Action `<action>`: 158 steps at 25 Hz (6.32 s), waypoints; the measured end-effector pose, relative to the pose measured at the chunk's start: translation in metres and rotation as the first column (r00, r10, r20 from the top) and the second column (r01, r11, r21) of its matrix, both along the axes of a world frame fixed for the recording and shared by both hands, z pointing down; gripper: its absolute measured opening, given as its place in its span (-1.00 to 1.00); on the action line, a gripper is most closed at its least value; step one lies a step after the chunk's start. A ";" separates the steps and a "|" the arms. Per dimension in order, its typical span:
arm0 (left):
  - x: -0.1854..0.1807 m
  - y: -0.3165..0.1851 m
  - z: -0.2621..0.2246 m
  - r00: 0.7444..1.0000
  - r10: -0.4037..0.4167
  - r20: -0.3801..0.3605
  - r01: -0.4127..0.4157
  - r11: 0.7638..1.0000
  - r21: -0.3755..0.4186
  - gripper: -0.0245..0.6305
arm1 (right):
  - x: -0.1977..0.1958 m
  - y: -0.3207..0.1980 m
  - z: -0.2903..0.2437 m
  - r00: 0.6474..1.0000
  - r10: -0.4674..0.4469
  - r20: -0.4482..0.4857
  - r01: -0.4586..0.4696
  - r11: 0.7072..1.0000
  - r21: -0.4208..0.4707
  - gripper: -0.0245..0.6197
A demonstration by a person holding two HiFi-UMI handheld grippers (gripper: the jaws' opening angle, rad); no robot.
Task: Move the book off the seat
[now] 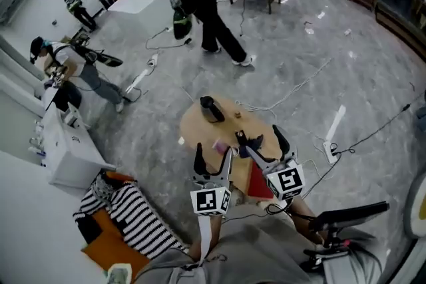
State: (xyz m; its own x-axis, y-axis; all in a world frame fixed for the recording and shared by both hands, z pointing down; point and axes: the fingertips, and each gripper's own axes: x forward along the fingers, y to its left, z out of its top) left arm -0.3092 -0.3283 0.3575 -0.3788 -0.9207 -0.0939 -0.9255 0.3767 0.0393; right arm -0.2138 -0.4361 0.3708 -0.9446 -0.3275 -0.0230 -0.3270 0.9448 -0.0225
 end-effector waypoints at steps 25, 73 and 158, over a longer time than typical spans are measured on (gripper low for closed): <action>0.097 0.456 0.013 0.396 -0.914 -0.092 0.918 0.395 0.028 0.17 | -0.063 0.442 0.021 0.375 -0.927 0.033 0.927 0.373 -0.047 0.32; 0.522 1.050 0.003 -0.821 -0.570 -0.025 0.569 -0.821 0.044 0.17 | 0.261 1.195 0.005 -0.761 -0.643 0.078 0.636 -0.765 -0.097 0.32; 0.564 0.968 0.797 -0.778 -0.253 -0.575 0.626 -0.398 -0.671 0.21 | 0.374 1.052 0.804 -0.741 -0.158 -0.652 0.646 -0.432 -0.629 0.33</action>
